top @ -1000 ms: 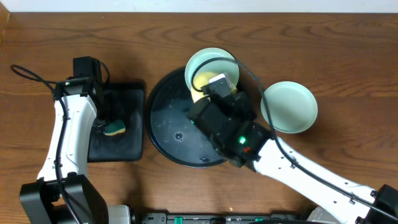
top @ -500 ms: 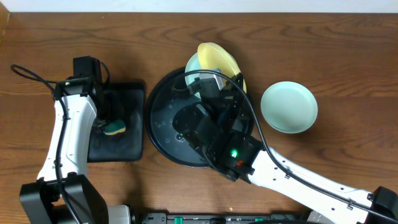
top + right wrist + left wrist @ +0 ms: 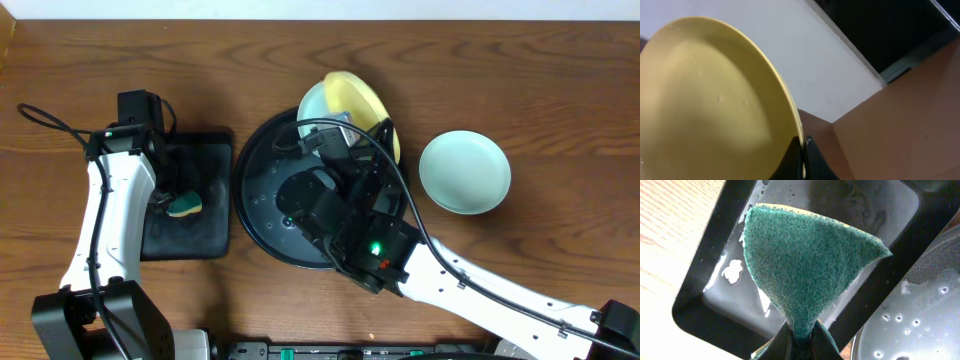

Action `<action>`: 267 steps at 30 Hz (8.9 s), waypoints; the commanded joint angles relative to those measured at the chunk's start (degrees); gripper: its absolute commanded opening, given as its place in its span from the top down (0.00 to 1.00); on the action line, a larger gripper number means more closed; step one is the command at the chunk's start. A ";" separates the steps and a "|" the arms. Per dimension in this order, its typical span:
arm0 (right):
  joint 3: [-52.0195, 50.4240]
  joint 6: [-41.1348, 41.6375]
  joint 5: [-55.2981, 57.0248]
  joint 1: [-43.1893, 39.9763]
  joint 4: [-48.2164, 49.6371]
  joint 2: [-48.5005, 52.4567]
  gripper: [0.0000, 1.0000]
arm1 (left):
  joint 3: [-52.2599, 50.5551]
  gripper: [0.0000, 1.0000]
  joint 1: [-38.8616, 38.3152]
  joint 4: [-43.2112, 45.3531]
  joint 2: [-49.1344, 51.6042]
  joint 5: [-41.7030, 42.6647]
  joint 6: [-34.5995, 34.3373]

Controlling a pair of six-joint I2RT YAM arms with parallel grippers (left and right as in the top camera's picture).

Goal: Clean dirty plates on tray and stack at the side
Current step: 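Lift the yellow plate by its rim with the right gripper, then place the yellow plate onto the mint plate right of the dish, then move the right gripper to the last mint plate and grasp its rim, then scrub the held mint plate with the sponge in the left gripper, then move the left gripper with sponge back over the black tray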

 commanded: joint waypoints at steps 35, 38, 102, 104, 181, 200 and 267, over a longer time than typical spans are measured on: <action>1.55 31.80 -81.09 -63.82 -37.92 -11.85 0.99 | 0.79 0.92 0.24 0.02 -0.04 -0.13 -0.33; 1.14 28.98 -79.80 -67.76 -38.69 -8.33 0.99 | 0.79 0.92 0.24 0.02 -0.04 -0.13 -0.33; 52.46 9.51 -100.19 -44.92 -35.82 52.92 0.95 | 0.79 0.92 0.26 0.52 -0.04 -0.13 -0.33; 52.48 11.30 -100.17 -44.92 -36.98 52.37 0.99 | 0.79 0.92 0.26 0.52 -0.04 -0.13 -0.33; 27.21 21.92 -99.21 -36.79 -35.76 47.84 0.99 | 4.07 0.92 -31.28 18.40 14.36 7.85 -8.55; 27.21 21.88 -99.16 -36.74 -35.58 47.84 0.99 | 4.07 0.93 -33.40 20.92 25.83 37.57 5.79; 27.21 21.88 -98.95 -36.74 -35.56 47.87 0.99 | 6.27 0.93 -33.51 20.33 21.51 14.36 6.64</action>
